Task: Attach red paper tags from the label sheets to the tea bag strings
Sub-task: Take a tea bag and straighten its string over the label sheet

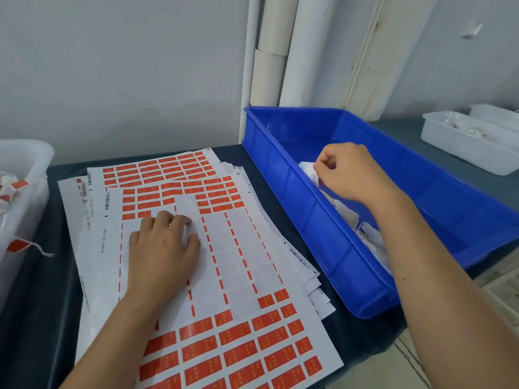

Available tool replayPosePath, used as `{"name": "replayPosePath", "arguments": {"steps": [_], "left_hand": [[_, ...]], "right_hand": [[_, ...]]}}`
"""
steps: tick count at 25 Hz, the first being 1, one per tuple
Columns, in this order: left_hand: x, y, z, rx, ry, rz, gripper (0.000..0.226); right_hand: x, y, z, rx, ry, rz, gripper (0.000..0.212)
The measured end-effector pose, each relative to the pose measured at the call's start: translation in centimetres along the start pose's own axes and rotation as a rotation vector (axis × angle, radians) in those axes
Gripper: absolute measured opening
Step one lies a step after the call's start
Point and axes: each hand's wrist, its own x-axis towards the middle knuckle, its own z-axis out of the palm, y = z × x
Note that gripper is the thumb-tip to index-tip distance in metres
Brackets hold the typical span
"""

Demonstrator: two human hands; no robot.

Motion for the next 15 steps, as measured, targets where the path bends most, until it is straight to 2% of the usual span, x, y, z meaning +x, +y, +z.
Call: {"name": "replayPosePath", "arguments": {"steps": [5,9,15], "left_hand": [[0.1,-0.3,0.4,-0.005,0.002,0.003,0.037],[0.2,-0.5,0.6,-0.012,0.008,0.009,0.037],[0.2,-0.5,0.7,-0.028,0.024,0.012,0.036]], "right_hand": [[-0.2,0.4,-0.1,0.135,-0.029,0.036,0.016],[0.0,0.8,-0.2,0.134,0.026,0.084,0.014],[0.1,-0.5,-0.7,0.138,0.267,0.023,0.016]]}}
